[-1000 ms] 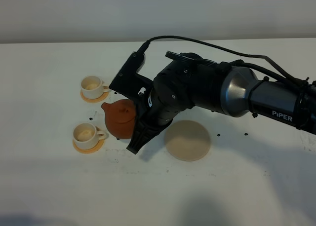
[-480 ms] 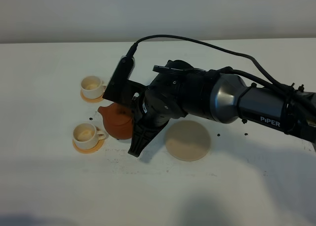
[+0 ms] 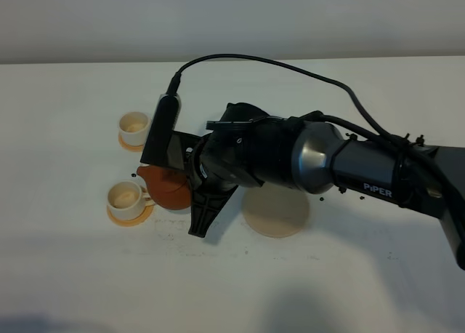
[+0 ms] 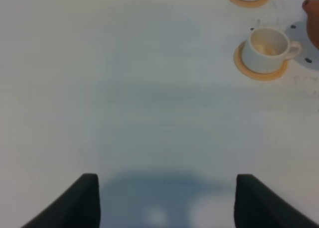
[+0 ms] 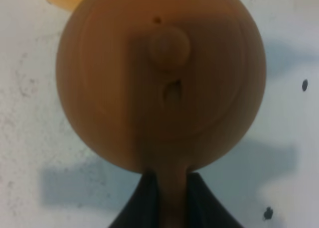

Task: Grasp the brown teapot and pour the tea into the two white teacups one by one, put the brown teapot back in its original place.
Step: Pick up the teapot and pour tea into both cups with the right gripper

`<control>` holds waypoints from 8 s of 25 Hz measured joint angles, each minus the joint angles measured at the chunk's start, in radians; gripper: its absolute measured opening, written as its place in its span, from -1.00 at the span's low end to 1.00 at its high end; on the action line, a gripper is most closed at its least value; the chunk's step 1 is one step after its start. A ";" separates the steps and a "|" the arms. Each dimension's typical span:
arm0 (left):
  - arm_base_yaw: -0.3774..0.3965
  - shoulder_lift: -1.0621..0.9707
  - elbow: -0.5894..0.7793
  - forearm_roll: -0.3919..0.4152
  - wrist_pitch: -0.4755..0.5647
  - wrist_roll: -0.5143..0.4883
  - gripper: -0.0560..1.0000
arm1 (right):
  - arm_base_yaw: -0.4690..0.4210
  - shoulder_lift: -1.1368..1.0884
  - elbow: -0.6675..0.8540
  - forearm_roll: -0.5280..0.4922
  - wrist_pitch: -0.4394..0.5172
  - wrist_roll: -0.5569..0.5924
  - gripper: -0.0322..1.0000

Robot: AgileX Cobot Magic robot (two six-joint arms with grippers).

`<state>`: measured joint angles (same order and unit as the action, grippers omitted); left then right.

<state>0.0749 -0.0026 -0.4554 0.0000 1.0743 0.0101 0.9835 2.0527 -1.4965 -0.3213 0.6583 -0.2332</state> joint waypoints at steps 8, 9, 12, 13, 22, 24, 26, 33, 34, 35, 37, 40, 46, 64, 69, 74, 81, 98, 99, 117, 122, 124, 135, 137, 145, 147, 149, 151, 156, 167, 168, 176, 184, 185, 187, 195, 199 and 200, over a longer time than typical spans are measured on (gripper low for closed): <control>0.000 0.000 0.000 0.000 0.000 0.000 0.14 | 0.010 0.002 -0.001 -0.103 -0.011 0.001 -0.75; 0.000 0.000 0.000 0.000 0.000 0.000 0.14 | 0.012 0.002 -0.001 -0.112 -0.011 0.001 -0.75; 0.000 0.000 0.000 0.000 0.000 0.000 0.14 | 0.021 0.002 -0.001 -0.128 -0.012 0.001 -0.75; 0.000 0.000 0.000 0.000 0.000 0.000 0.14 | 0.023 0.002 -0.001 -0.134 -0.012 0.001 -0.75; 0.000 0.000 0.000 0.000 0.000 0.000 0.14 | 0.035 0.016 -0.003 -0.188 -0.015 0.002 -0.75; 0.000 0.000 0.000 0.000 0.000 0.000 0.14 | 0.038 0.016 -0.009 -0.201 -0.018 0.002 -0.75; 0.000 0.000 0.000 0.000 0.000 0.000 0.14 | 0.041 0.016 -0.010 -0.215 -0.020 0.002 -0.75; 0.000 0.000 0.000 0.000 0.000 0.000 0.14 | 0.050 0.016 -0.010 -0.259 -0.014 0.020 -0.75; 0.000 0.000 0.000 0.000 0.000 0.000 0.14 | 0.054 0.016 -0.010 -0.270 -0.014 0.025 -0.75; 0.000 0.000 0.000 0.000 0.000 0.000 0.14 | 0.055 0.016 -0.010 -0.282 -0.014 0.029 -0.75; 0.000 0.000 0.000 0.000 0.000 0.000 0.14 | 0.056 0.016 -0.010 -0.297 -0.015 0.037 -0.75; 0.000 0.000 0.000 0.000 0.000 0.000 0.14 | 0.057 0.016 -0.010 -0.314 -0.014 0.044 -0.75; 0.000 0.000 0.000 0.000 0.000 0.000 0.14 | 0.067 0.016 -0.010 -0.346 -0.011 0.046 -0.75; 0.000 0.000 0.000 0.000 0.000 0.000 0.14 | 0.080 0.034 -0.011 -0.406 0.007 0.047 -0.75; 0.000 0.000 0.000 0.000 0.000 0.000 0.14 | 0.088 0.034 -0.011 -0.432 0.006 0.047 -0.75; 0.000 0.000 0.000 0.000 0.000 0.000 0.14 | 0.090 0.034 -0.011 -0.454 0.006 0.047 -0.75; 0.000 0.000 0.000 0.000 0.000 0.000 0.14 | 0.096 0.034 -0.011 -0.484 0.005 0.028 -0.75; 0.000 0.000 0.000 0.000 0.000 0.000 0.14 | 0.096 0.034 -0.011 -0.544 -0.006 0.027 -0.75; 0.000 0.000 0.000 0.000 0.000 0.000 0.14 | 0.096 0.034 -0.011 -0.548 -0.007 0.027 -0.75; 0.000 0.000 0.000 0.000 0.000 0.000 0.14 | 0.096 0.034 -0.011 -0.588 -0.028 -0.001 -0.75; 0.000 0.000 0.000 0.000 0.000 0.000 0.14 | 0.096 0.034 -0.011 -0.602 -0.043 -0.002 -0.75; 0.000 0.000 0.000 0.000 0.000 0.000 0.14 | 0.096 0.034 -0.011 -0.608 -0.048 -0.002 -0.75; 0.000 0.000 0.000 0.000 0.000 0.000 0.14 | 0.096 0.034 -0.011 -0.642 -0.075 -0.002 -0.75; 0.000 0.000 0.000 0.000 0.000 0.000 0.14 | 0.096 0.034 -0.011 -0.648 -0.075 -0.002 -0.75; 0.000 0.000 0.000 0.000 0.000 0.000 0.14 | 0.096 0.034 -0.011 -0.661 -0.075 -0.002 -0.75; 0.000 0.000 0.000 0.000 0.000 0.000 0.14 | 0.096 0.034 -0.011 -0.661 -0.075 -0.002 -0.75; 0.000 0.000 0.000 0.000 0.000 0.000 0.14 | 0.096 0.034 -0.011 -0.661 -0.075 -0.002 -0.75; 0.000 0.000 0.000 0.000 0.000 0.000 0.14 | 0.095 0.034 -0.011 -0.662 -0.076 -0.002 -0.75; 0.000 0.000 0.000 0.000 0.000 0.000 0.14 | 0.086 0.034 -0.011 -0.663 -0.076 -0.002 -0.75; 0.000 0.000 0.000 0.000 0.000 0.000 0.14 | 0.086 0.053 -0.011 -0.663 -0.076 -0.013 -0.75; 0.000 0.000 0.000 0.000 0.000 0.000 0.14 | 0.086 0.053 -0.011 -0.664 -0.076 -0.016 -0.75; 0.000 0.000 0.000 0.000 0.000 0.000 0.14 | 0.086 0.056 -0.011 -0.666 -0.076 -0.025 -0.75; 0.000 0.000 0.000 0.000 0.000 0.000 0.14 | 0.086 0.073 -0.011 -0.666 -0.076 -0.032 -0.75; 0.000 0.000 0.000 0.000 0.000 0.000 0.14 | 0.086 0.073 -0.011 -0.666 -0.076 -0.035 -0.75; 0.000 0.000 0.000 0.000 0.000 0.000 0.14 | 0.086 0.075 -0.011 -0.666 -0.076 -0.042 -0.75; 0.000 0.000 0.000 0.000 0.000 0.000 0.14 | 0.086 0.082 -0.011 -0.688 -0.076 -0.051 -0.75; 0.000 0.000 0.000 0.000 0.000 0.000 0.14 | 0.086 0.083 -0.011 -0.695 -0.076 -0.051 -0.75; 0.000 0.000 0.000 0.000 0.000 0.000 0.14 | 0.086 0.083 -0.011 -0.697 -0.076 -0.051 -0.75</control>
<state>0.0749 -0.0026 -0.4554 0.0000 1.0743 0.0101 1.0694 2.1353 -1.5077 -1.0185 0.5827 -0.2838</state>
